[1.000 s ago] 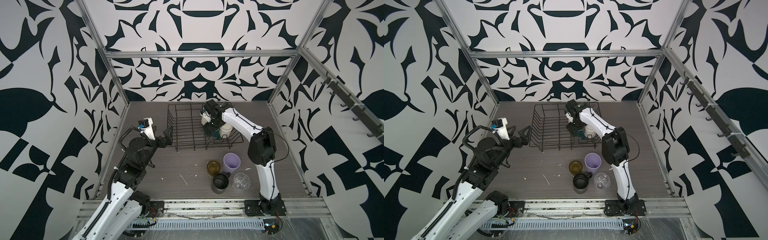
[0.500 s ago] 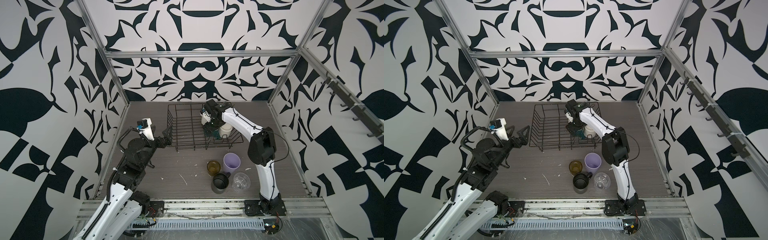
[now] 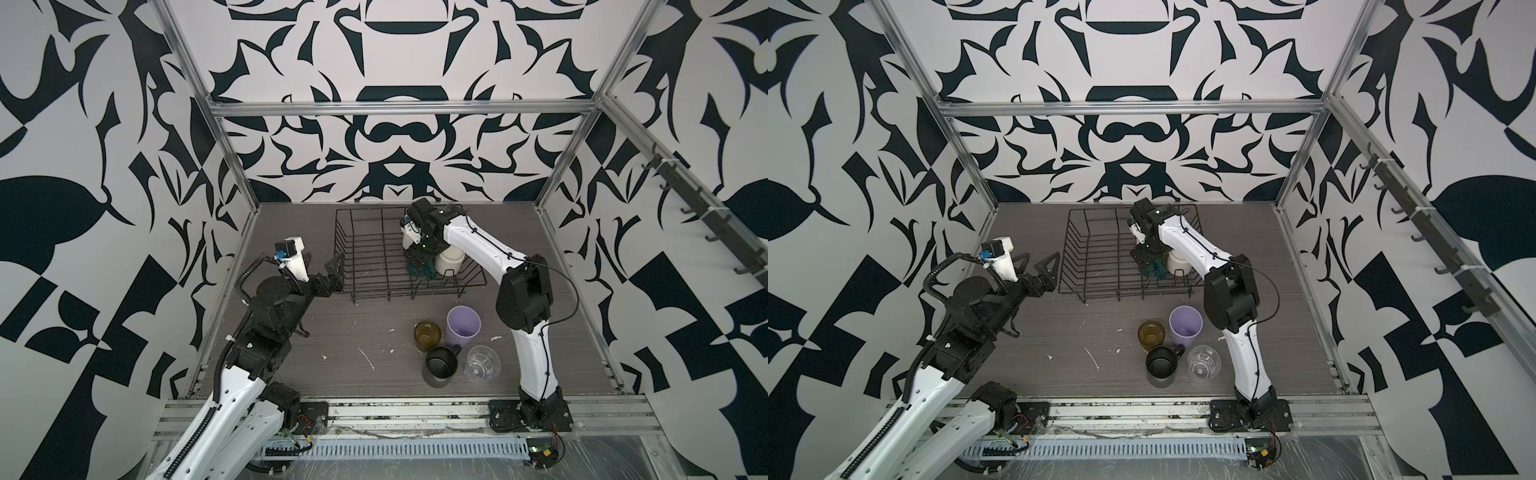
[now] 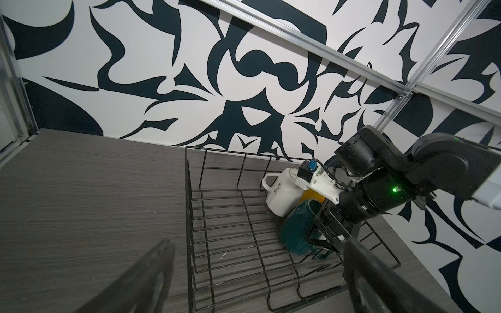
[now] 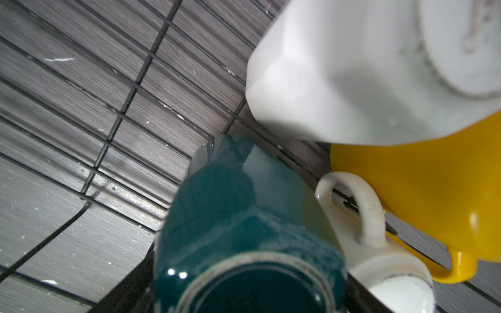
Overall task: Load the cups into the dish rack
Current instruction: 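Lower the green mug upside down with the right gripper beside the white mugs, then open the right gripper and raise it while the left reaches toward the table cups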
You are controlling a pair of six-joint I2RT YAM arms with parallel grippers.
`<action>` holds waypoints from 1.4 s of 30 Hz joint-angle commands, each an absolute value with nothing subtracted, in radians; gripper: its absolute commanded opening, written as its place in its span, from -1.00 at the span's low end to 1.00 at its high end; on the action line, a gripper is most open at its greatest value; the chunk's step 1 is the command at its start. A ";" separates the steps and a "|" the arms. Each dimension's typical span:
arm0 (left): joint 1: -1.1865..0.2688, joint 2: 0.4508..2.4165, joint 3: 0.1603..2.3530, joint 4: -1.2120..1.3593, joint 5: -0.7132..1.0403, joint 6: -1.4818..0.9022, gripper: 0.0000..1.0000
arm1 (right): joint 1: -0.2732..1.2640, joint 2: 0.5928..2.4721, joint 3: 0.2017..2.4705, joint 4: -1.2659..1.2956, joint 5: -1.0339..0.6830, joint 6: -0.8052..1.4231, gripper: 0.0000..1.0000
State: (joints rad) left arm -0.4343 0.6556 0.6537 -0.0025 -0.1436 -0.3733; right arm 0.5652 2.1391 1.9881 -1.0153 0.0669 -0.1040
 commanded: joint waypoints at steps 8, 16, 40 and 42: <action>-0.437 0.693 0.709 -0.148 -0.145 -0.436 0.96 | 0.571 1.852 1.859 -0.847 0.040 -0.032 0.78; -0.437 0.779 0.814 -0.371 -0.054 -0.529 0.72 | 0.547 1.532 1.502 -0.544 0.010 0.101 0.83; -1.035 1.220 0.934 -0.481 -0.275 -0.887 0.28 | 0.462 1.248 1.218 -0.519 -0.045 0.157 0.83; -1.046 1.257 0.947 -0.458 -0.256 -0.893 0.28 | 0.460 1.234 1.208 -0.526 -0.042 0.155 0.83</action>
State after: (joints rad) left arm -1.0321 1.2316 0.9073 -0.4801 -0.2481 -0.8581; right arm 0.4660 1.2720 1.2125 -0.5343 -0.0376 0.1516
